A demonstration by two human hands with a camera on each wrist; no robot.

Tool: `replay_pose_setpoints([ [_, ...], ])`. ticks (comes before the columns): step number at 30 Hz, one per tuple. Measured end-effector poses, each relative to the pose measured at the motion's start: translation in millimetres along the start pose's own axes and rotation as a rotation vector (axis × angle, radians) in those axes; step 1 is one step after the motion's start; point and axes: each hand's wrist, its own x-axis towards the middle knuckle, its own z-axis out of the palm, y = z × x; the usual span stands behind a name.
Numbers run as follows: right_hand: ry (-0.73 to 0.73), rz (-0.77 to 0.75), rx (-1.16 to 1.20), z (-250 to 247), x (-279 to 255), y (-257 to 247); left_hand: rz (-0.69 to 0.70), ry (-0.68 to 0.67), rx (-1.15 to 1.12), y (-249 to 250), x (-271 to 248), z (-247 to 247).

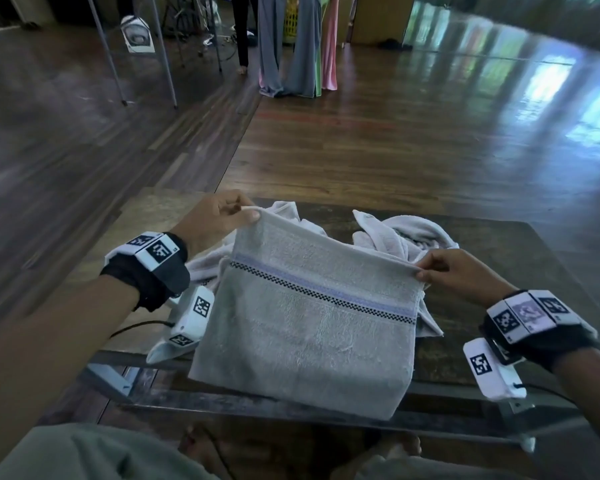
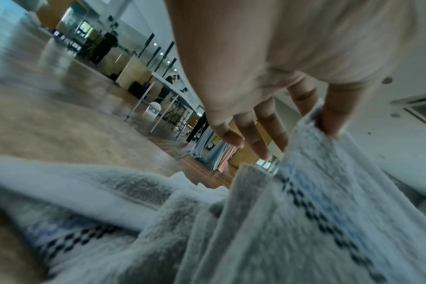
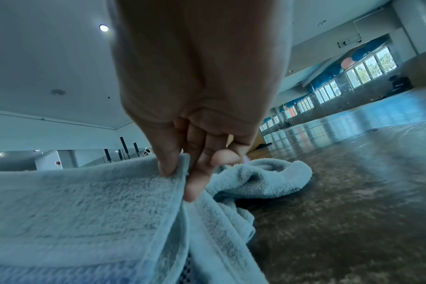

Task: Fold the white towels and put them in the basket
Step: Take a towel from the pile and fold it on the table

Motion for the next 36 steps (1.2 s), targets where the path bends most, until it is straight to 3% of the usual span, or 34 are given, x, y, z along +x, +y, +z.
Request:
replay_pose_setpoints([
  [2,0.008,0.0,-0.023,-0.2,-1.7,-0.1,0.029,0.046,0.241,5.3,7.7,6.1],
  [3,0.007,0.008,-0.039,-0.1,-2.3,0.9,0.019,-0.007,0.391,8.1,11.8,9.2],
  [5,0.009,0.024,-0.07,0.0,-3.9,3.2,-0.051,-0.242,0.63,10.3,18.3,13.5],
  [7,0.018,0.029,-0.059,-0.9,-5.6,6.7,-0.171,-0.448,0.607,7.3,23.3,14.9],
  [8,0.017,0.029,-0.045,-1.5,-6.5,8.2,-0.21,-0.482,0.525,6.4,24.6,14.8],
  [13,0.009,0.004,-0.092,-4.6,-10.6,11.0,-0.189,-0.458,0.406,6.8,26.4,13.4],
  [18,0.092,-0.08,-0.071,-14.0,-16.1,3.4,0.075,-0.124,0.524,17.1,14.5,2.6],
  [21,0.181,-0.112,-0.062,-22.6,-19.3,-6.7,0.223,-0.001,0.503,25.3,-10.5,-7.4],
  [23,0.167,-0.134,-0.044,-26.5,-23.0,-11.9,0.233,-0.039,0.497,23.7,-32.8,-12.5],
  [28,0.086,-0.127,-0.079,-14.9,-37.5,-17.3,0.171,-0.315,0.615,-3.1,-78.5,0.8],
  [36,0.047,-0.065,-0.158,0.9,-47.4,-1.7,0.166,-0.273,0.45,-12.7,-92.3,13.5],
])
